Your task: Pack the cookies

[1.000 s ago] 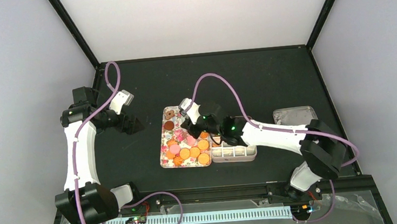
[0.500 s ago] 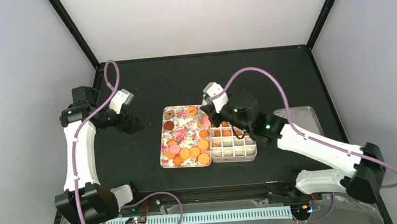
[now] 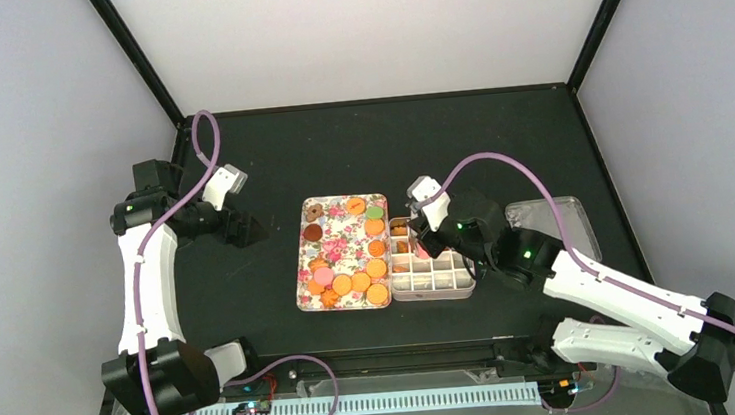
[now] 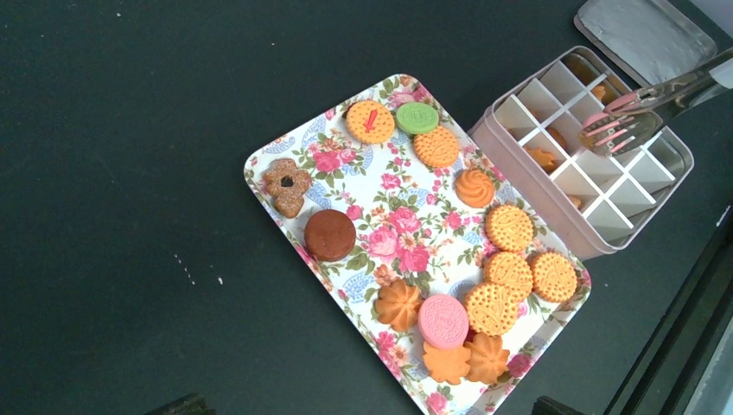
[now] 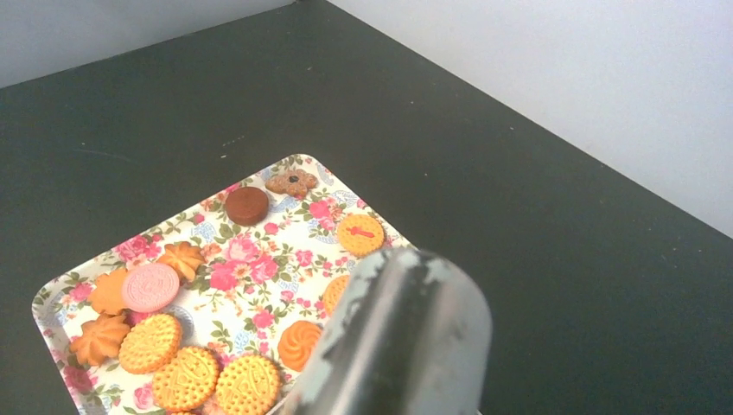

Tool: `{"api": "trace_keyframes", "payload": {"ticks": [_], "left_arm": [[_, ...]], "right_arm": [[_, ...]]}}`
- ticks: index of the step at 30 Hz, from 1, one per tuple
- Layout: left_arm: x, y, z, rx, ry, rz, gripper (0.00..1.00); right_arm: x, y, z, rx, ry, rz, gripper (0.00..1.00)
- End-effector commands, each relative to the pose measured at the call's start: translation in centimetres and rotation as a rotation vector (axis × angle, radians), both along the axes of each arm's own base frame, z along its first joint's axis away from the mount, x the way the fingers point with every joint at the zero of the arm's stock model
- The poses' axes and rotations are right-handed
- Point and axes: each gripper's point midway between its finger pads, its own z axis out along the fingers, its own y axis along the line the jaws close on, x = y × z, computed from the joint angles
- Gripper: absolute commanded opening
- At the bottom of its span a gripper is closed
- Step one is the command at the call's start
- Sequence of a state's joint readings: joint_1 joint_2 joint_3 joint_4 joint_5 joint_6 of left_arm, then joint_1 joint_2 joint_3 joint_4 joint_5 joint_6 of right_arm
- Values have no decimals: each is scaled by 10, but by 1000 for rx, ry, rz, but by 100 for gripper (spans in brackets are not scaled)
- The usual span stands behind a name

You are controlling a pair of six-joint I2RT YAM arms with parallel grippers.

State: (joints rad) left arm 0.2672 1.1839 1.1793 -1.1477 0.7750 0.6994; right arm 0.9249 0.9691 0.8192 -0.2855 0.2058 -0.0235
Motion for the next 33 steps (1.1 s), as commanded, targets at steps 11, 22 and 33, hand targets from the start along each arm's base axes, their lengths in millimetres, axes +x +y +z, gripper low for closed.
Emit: {"api": "trace_keyframes", "payload": {"ticks": [11, 22, 33], "left_arm": [[0, -3, 15, -11, -55, -22, 99], [-1, -2, 14, -1, -55, -22, 99], [-2, -2, 15, 1, -55, -22, 99]], "right_arm": [[-5, 8, -8, 2, 39, 46, 28], [-5, 9, -2, -1, 30, 57, 39], [8, -6, 21, 59, 2, 10, 33]]}}
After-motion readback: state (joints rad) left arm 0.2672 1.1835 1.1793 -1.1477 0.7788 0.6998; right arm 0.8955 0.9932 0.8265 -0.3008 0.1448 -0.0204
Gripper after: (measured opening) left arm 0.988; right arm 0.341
